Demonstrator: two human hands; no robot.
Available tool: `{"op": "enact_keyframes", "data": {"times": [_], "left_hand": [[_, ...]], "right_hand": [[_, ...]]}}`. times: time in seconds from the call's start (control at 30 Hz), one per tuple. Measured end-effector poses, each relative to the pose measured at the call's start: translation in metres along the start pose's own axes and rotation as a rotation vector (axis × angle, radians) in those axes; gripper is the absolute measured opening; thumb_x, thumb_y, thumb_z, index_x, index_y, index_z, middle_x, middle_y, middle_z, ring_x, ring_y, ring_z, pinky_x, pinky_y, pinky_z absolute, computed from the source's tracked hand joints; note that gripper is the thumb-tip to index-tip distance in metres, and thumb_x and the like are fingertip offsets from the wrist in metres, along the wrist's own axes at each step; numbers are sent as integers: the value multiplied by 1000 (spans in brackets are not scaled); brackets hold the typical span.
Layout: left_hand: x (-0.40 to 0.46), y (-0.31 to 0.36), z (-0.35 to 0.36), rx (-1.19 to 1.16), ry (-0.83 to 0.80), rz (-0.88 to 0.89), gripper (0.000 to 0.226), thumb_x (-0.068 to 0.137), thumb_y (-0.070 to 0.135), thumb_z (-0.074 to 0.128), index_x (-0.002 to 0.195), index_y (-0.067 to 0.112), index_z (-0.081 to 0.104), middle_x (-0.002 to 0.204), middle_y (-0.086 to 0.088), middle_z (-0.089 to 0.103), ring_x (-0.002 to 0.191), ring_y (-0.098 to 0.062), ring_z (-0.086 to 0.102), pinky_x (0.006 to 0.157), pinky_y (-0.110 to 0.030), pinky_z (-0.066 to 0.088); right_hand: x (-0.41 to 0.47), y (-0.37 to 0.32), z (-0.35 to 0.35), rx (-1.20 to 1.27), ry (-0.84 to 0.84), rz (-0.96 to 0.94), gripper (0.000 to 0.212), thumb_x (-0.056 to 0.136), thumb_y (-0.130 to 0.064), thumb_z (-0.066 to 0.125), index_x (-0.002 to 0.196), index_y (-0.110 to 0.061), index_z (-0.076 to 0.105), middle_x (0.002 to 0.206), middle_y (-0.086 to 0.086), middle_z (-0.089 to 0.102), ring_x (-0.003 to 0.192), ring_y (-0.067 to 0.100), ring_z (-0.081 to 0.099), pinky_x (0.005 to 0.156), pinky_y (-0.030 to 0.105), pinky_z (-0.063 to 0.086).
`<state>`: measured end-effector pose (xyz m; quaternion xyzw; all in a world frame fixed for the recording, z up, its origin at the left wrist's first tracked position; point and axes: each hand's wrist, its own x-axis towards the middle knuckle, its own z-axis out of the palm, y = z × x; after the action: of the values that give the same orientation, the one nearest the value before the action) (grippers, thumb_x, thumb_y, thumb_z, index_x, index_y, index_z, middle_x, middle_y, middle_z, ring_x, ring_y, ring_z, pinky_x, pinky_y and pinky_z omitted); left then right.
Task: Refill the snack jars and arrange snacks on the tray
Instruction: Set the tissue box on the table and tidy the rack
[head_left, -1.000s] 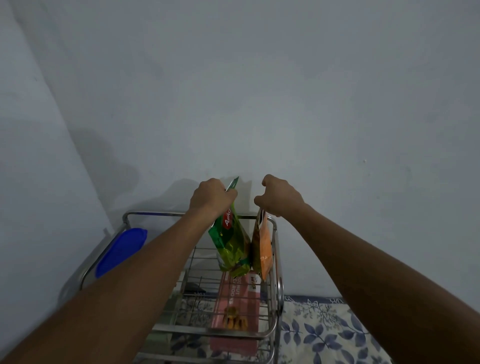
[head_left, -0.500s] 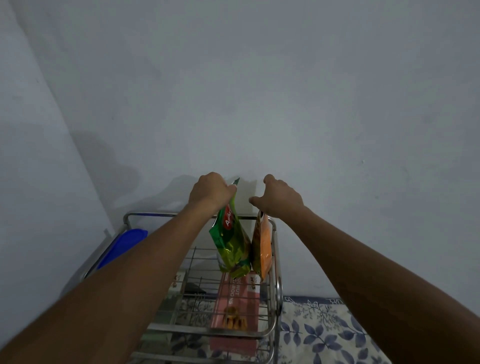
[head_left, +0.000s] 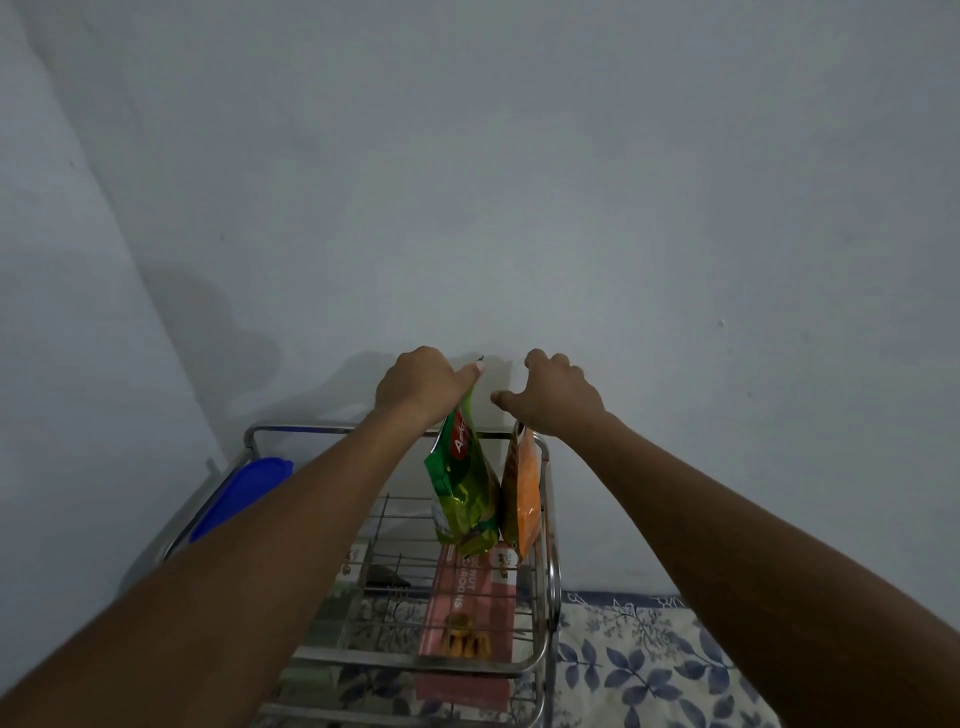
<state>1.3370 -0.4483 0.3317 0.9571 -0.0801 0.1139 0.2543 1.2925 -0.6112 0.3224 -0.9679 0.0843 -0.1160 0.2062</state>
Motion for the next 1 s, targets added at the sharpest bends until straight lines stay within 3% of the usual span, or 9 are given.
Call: {"op": "enact_keyframes", "data": {"times": [0.07,0.17,0.23,0.37,0.57,0.7,0.87,1.0], "left_hand": [[0,0,-1,35,34,26,66,95,73,45,73,16,68,71,0,65,67,-19,63,55,-27,40],[-2,-4,-3,47,101,77,68,96,75,39,109,18,74,106,-3,73,94,-23,65,79,-40,56],[-5,-7,-5,58,159,101,69,96,75,37,125,21,68,125,-5,67,113,-27,59,91,-45,53],[-23,-17,-12,-2,305,189,63,98,68,42,134,21,63,140,-6,60,128,-29,50,103,-47,46],[-87,-37,-12,-184,445,299,54,99,54,50,136,17,63,144,-9,53,135,-25,42,112,-45,37],[-125,-58,-2,-205,492,347,45,101,41,60,135,12,63,142,-12,52,134,-27,42,111,-48,39],[-163,-94,13,-175,554,359,40,101,34,61,129,6,66,136,-18,56,130,-32,49,110,-50,39],[-198,-136,39,-159,487,323,34,100,26,63,128,6,66,134,-18,57,129,-25,47,108,-53,42]], "right_hand": [[0,-1,-1,2,14,-3,75,88,-63,62,142,-15,42,139,14,47,129,33,44,96,48,47],[-3,-4,-4,-7,54,-21,73,90,-65,59,141,-16,43,139,14,48,130,34,42,99,50,45],[-9,-8,-8,-21,96,-58,70,91,-64,57,140,-16,45,138,13,49,129,34,43,99,50,44],[-33,-18,-15,9,208,-173,64,93,-57,58,141,-16,46,142,12,48,132,32,41,103,48,40],[-96,-29,-5,174,472,-383,50,94,-38,63,139,-18,55,154,13,41,149,31,25,120,50,23],[-129,-33,20,254,560,-512,39,95,-30,61,128,-11,63,148,18,47,146,36,31,118,53,29],[-159,-28,73,322,541,-618,31,93,-19,66,120,-4,67,141,23,52,140,41,38,115,51,33],[-189,-19,125,375,376,-606,29,96,-15,60,120,1,67,138,27,53,139,44,40,121,44,28]]}}
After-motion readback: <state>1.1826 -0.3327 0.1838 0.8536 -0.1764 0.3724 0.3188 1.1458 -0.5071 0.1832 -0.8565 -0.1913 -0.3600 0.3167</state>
